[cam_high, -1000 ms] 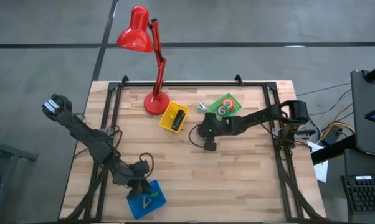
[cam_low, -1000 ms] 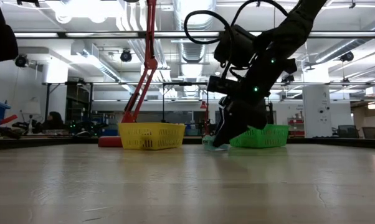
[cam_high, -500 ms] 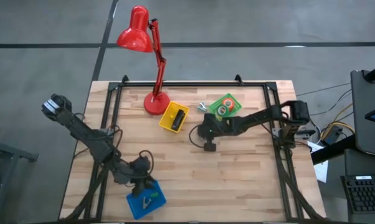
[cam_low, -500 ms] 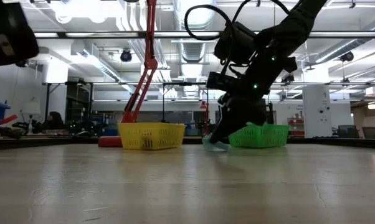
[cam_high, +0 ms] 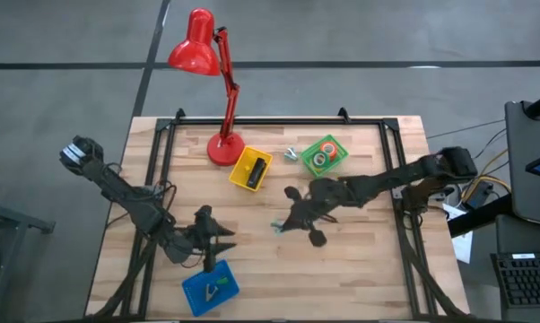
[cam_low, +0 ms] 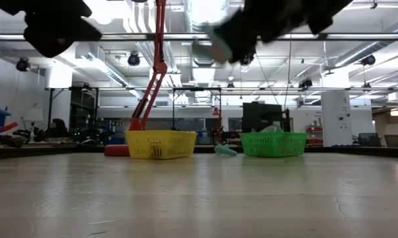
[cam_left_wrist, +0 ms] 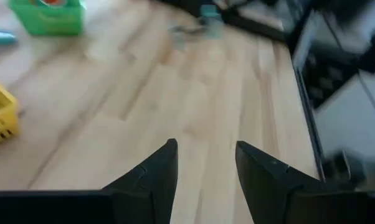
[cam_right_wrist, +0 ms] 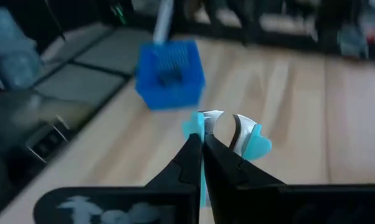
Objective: Pick and place Stapler, Stapler remover, tape
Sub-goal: Put the bottom blue staple remover into the blue bin
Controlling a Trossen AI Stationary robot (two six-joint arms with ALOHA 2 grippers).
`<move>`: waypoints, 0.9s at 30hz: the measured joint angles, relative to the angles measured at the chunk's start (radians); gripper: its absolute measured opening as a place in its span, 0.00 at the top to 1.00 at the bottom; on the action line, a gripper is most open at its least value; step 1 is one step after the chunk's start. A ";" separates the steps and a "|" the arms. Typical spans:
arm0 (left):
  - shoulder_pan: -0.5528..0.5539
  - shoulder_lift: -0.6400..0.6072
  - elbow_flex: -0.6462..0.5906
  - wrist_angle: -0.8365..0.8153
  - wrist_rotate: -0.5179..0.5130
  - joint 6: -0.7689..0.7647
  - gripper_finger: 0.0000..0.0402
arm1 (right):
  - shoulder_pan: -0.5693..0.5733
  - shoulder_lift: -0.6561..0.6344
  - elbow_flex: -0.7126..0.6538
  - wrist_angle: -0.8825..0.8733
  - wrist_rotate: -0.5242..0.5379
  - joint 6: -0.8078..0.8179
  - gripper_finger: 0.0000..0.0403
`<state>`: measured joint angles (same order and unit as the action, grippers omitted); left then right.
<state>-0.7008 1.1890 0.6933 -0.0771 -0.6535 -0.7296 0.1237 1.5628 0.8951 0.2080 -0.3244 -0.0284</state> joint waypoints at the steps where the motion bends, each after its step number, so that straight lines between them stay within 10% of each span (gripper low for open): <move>1: 0.004 0.001 0.000 0.018 -0.025 -0.011 0.59 | 0.014 -0.016 0.000 0.020 0.003 -0.003 0.98; 27: 0.096 0.209 0.085 0.380 -0.194 0.311 0.59 | 0.099 0.043 0.048 0.209 0.198 -0.095 0.98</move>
<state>-0.6045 1.3980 0.7787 0.3027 -0.8480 -0.4183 0.2226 1.6053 0.9432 0.4171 -0.1268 -0.1233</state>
